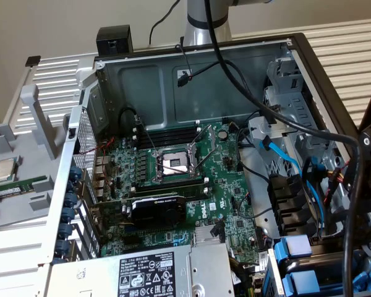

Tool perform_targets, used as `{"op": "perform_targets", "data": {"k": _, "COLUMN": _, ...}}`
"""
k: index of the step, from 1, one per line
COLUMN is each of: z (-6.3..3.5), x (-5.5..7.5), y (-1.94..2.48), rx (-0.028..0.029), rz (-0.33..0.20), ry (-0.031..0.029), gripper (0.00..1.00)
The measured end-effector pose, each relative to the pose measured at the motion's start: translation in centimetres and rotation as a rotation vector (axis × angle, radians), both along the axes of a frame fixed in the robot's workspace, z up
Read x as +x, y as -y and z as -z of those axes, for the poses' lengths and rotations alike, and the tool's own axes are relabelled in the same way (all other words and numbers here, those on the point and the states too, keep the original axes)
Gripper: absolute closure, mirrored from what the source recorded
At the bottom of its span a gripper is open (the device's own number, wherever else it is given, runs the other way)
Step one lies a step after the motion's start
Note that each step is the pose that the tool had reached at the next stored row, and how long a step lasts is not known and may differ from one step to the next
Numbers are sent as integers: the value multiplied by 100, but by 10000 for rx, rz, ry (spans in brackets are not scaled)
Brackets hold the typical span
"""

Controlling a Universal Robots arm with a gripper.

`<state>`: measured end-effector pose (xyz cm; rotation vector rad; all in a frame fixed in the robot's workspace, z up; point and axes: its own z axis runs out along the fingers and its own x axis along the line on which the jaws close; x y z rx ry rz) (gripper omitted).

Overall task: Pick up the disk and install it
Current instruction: 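Insert the first disk wire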

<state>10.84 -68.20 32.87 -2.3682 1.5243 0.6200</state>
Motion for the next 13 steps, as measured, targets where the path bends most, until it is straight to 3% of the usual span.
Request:
{"op": "perform_targets", "data": {"k": 5, "z": 0, "x": 38, "y": 0, "rx": 57, "rz": -29, "ry": 0, "gripper": 70}}
{"op": "perform_targets", "data": {"k": 13, "z": 0, "x": 38, "y": 0, "rx": 194, "rz": -80, "ry": 0, "gripper": 70}}
